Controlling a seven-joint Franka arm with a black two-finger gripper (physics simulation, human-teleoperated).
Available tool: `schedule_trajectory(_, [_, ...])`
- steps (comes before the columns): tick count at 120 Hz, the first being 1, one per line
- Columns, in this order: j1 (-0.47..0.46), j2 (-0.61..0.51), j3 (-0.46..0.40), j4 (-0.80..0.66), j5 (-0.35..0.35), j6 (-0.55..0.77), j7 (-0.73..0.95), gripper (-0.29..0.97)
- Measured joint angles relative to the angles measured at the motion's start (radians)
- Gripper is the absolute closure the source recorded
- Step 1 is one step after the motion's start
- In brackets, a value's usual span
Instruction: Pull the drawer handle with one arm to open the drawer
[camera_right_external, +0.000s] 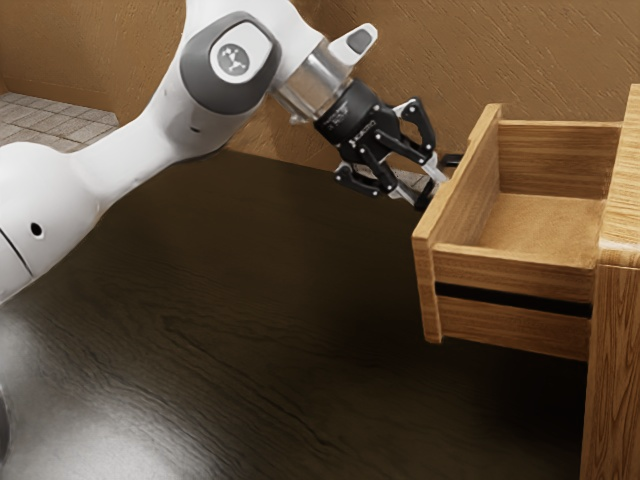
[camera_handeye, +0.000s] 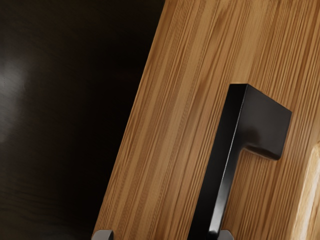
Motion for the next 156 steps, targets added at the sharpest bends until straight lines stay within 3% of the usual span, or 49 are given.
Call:
schedule_trajectory(30, [0.066,-0.023,-0.001,-0.039,0.020,-0.020,0.027,0.52])
schedule_trajectory(71, [0.196,-0.032,-0.088,-0.058,0.039,-0.035,0.056,0.52])
schedule_trajectory(95, [0.200,-0.049,-0.089,-0.056,0.042,-0.050,0.067,0.40])
schedule_trajectory(117, [0.205,-0.140,-0.082,-0.048,0.047,-0.095,0.073,0.32])
schedule_trajectory(123, [0.206,-0.164,-0.085,-0.014,0.111,-0.114,0.077,0.25])
schedule_trajectory(135, [0.119,-0.270,-0.089,0.044,0.380,-0.181,0.107,0.16])
schedule_trajectory(145, [0.072,-0.327,-0.083,0.046,0.476,-0.259,0.140,0.10])
schedule_trajectory(156, [0.053,-0.342,-0.087,0.050,0.536,-0.342,0.170,0.07])
